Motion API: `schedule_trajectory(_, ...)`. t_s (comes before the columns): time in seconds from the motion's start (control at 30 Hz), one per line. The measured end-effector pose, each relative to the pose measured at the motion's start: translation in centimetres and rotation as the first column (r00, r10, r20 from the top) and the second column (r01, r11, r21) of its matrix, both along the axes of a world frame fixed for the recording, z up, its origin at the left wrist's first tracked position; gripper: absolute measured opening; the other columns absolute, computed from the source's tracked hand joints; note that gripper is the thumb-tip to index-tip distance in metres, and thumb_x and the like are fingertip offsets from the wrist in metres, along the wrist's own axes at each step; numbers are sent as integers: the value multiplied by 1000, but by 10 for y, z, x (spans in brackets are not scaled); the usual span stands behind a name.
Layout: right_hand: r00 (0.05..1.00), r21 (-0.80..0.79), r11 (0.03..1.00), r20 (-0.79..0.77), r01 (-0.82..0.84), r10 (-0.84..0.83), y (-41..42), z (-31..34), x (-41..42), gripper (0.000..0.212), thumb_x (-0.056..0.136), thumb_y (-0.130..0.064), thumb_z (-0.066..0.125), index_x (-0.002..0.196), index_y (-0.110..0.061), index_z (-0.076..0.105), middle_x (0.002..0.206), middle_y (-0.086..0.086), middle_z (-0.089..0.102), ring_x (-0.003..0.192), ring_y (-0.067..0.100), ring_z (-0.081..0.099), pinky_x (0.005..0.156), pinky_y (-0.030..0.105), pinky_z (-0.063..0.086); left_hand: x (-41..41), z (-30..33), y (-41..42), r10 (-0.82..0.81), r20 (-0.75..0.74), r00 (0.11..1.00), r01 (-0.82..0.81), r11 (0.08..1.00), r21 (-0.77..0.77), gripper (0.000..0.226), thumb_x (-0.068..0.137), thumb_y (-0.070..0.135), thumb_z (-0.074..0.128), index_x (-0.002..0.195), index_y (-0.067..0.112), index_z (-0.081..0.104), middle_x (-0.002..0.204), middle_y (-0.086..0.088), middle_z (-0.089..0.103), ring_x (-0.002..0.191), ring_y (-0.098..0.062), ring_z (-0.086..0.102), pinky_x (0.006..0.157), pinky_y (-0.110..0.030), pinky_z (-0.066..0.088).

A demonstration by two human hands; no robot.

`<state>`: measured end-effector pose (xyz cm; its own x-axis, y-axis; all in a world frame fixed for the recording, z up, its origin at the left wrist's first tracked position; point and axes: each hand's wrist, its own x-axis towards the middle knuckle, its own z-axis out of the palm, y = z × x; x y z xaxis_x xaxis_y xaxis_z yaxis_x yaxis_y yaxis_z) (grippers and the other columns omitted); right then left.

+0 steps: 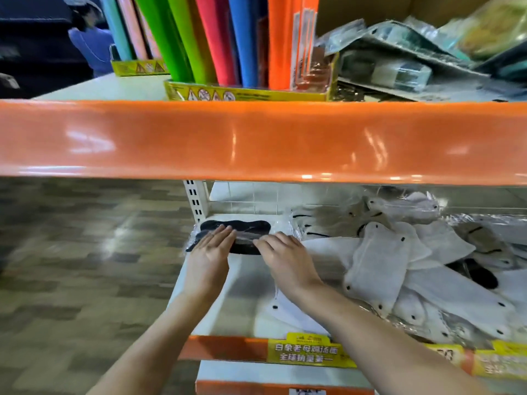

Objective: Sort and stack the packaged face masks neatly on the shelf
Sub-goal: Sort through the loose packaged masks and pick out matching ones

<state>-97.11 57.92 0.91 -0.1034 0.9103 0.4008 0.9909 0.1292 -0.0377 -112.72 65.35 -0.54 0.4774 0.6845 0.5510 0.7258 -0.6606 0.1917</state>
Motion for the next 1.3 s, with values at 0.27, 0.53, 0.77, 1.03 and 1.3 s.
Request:
schedule_trajectory(0.27,988,-199,969,-17,150,-156,44,-8,-12,43,86,-1,52,128,-6,54,132,8,56,128,26,46,111,36,26,2,-26,36,-23,-147,989,-11,974,-226,71,70,-11,34,137,7,49,141,-13,48,137,-33,36,115,-46,20)
schedule_trajectory(0.53,982,-359,920,-42,156,-183,46,-47,-12,52,101,-16,30,151,-6,19,159,9,17,146,21,14,119,34,10,-1,-34,37,-9,-364,931,-141,912,-385,69,91,0,31,153,22,10,160,1,4,147,-17,-1,119,-37,3)
schedule_trajectory(0.77,964,-380,903,-90,199,-251,53,-50,-16,52,104,-26,28,151,-5,19,159,10,16,147,21,13,118,37,8,1,-37,44,-37,-365,930,-141,883,-449,54,102,24,29,152,31,10,161,1,3,147,-16,-3,119,-38,1)
schedule_trajectory(1.03,948,-466,863,-135,196,-288,51,-50,-24,59,104,-36,21,153,-6,7,161,10,-1,148,20,-2,118,36,-3,-3,-38,52,-113,-392,913,-124,839,-530,58,100,52,19,152,30,6,160,3,-6,146,-13,-11,118,-37,-5)
schedule_trajectory(1.3,965,-488,862,-127,142,-230,49,-47,-15,60,104,-36,26,152,-5,10,161,11,2,148,21,1,120,35,1,1,-42,49,-66,-398,915,-138,876,-462,59,100,51,25,152,29,10,160,2,-1,147,-14,-7,118,-38,-3)
